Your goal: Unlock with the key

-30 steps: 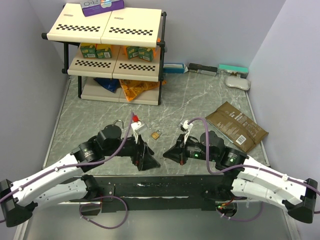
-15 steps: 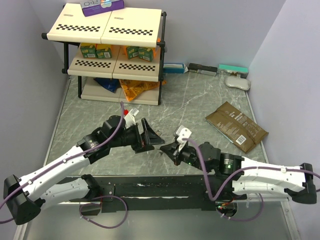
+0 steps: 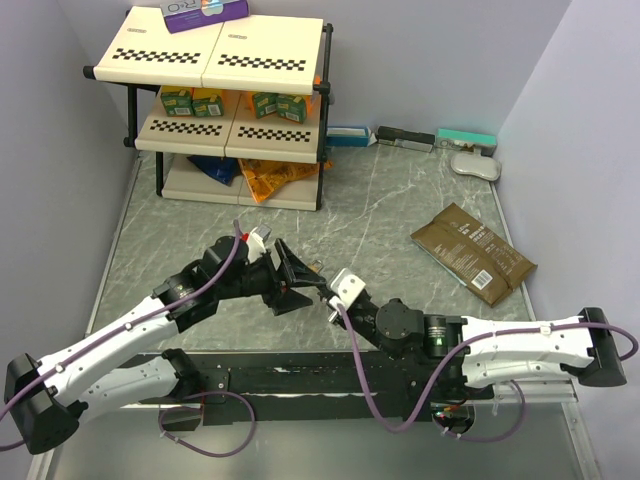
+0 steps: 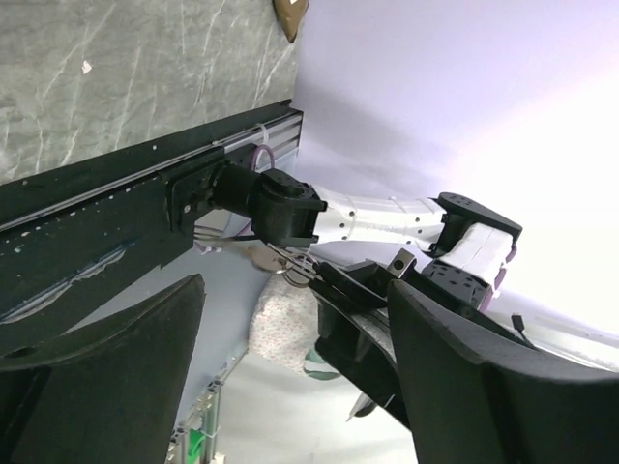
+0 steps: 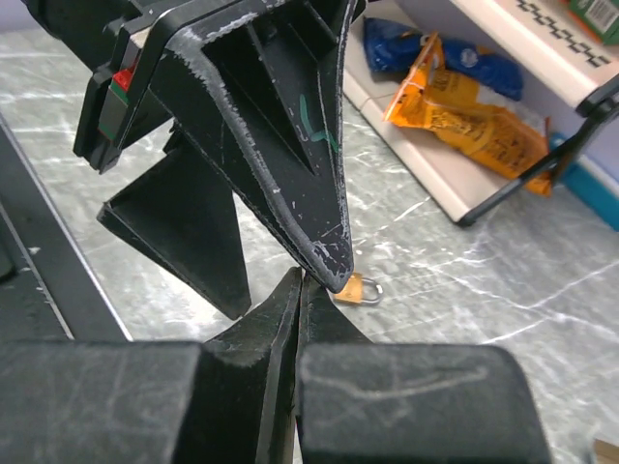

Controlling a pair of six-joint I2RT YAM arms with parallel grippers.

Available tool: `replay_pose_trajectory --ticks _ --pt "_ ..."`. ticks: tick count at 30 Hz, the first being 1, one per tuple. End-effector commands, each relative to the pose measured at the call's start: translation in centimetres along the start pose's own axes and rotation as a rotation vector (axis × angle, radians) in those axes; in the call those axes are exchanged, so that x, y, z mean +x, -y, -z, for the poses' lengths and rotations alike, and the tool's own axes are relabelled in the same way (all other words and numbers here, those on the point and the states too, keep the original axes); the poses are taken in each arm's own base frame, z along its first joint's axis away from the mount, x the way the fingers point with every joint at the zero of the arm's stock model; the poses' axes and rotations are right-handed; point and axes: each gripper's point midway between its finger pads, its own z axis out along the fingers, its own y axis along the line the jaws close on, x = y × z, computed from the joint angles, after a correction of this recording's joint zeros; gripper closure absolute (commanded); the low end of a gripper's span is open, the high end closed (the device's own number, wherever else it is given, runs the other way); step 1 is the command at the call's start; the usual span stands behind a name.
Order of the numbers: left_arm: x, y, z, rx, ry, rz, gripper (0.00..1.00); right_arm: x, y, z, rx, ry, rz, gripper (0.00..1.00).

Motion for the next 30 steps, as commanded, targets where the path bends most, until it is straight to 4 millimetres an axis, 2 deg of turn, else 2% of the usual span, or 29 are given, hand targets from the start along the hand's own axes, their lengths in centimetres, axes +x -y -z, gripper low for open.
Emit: replay_pose_trajectory --ticks 1,5,14,30 --pt "0.2 0.3 0.0 0.003 -0.015 0.095 0.21 -2.9 0.8 0.0 0.053 0.08 0.023 1.0" --pt "0.5 0.0 -0.5 -0.002 -0.041 0.109 0.26 -2.5 0.4 0.1 0.049 0.074 0.048 1.0" --pt "0.2 -0.5 -1.0 -0.031 -0.037 0.102 0.58 -1.6 -0.5 0.7 0.008 0.062 0.078 1.0" --pt "0.0 -1.4 -1.7 -0.078 -0.052 0.091 0.87 -0.1 -1.8 0.7 -0.001 -0.001 0.236 1.0"
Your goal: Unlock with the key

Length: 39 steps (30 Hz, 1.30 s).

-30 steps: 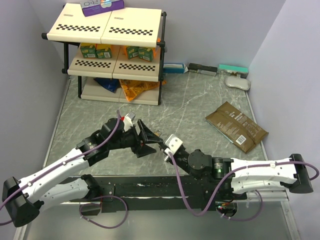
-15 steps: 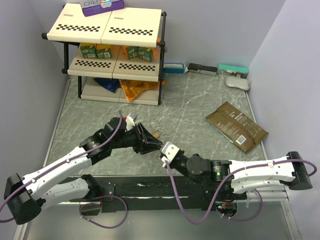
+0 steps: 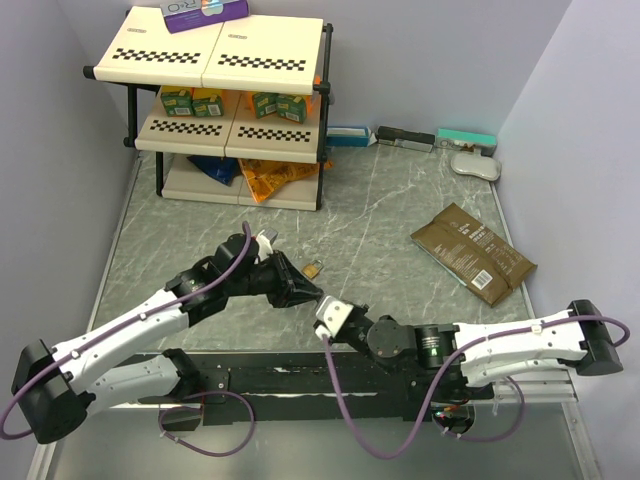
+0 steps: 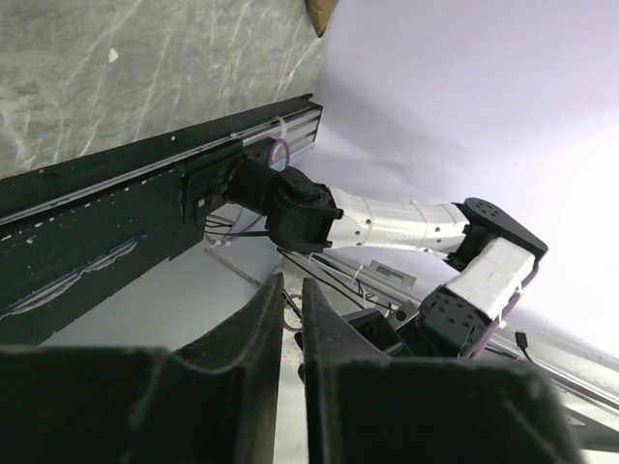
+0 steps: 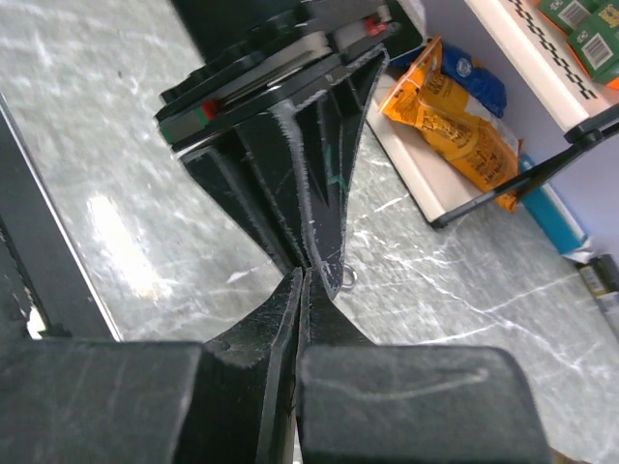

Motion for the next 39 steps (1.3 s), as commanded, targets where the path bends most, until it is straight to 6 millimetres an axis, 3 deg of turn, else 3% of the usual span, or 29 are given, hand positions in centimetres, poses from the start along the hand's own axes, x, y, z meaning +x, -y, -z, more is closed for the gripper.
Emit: replay_pose_trajectory --ticks 1,7,11,13,15,18,22,29,34,38,39 --pt "0.4 0.1 0.1 -0.019 -0.027 0.032 0.89 -1.4 -0.3 -0.1 0.02 0.02 0.046 1.0" --pt "-0.2 -0.2 -0.1 -0.03 -0.011 0.021 0.99 -1.2 -1.0 -0.3 0.013 0.006 0.082 1.0" --pt "-0.9 -0.4 0.0 -0.031 0.022 -0.004 0.99 -1.2 -1.2 -0.1 0.003 0.012 0.065 1.0" --pt "-1.6 -0.2 0.1 -0.005 0.045 -0.052 0.99 -1.3 -1.1 0.1 0.0 0.018 0.044 1.0" --pt "-2.2 1.1 0.4 0.07 0.075 -0.111 0.99 -1.1 -1.2 0.2 -0.009 0.009 0.031 0.97" --pt "-2.8 2.5 0.9 0.166 0.125 -0.173 0.99 -0.7 -1.3 0.5 -0.018 -0.009 0.007 0.89" --pt "-3.3 3.1 1.1 0.224 0.164 -0.213 0.99 -0.1 -1.6 0.8 -0.033 -0.027 -0.017 0.69" --pt "-4.9 3.2 1.3 0.291 0.249 -0.199 0.99 1.1 -1.8 1.0 -0.033 -0.066 -0.061 0.57" --pt "-6.1 3.1 1.5 0.287 0.316 -0.339 0.99 0.9 -0.7 1.9 -0.029 -0.043 -0.187 0.42" --pt "-6.0 3.9 2.4 0.294 0.352 -0.548 0.99 1.1 0.3 2.5 -0.092 -0.032 -0.385 0.37" --pt "-5.9 3.9 2.6 0.291 0.359 -0.633 0.99 0.9 2.2 2.6 -0.06 -0.006 -0.449 0.37"
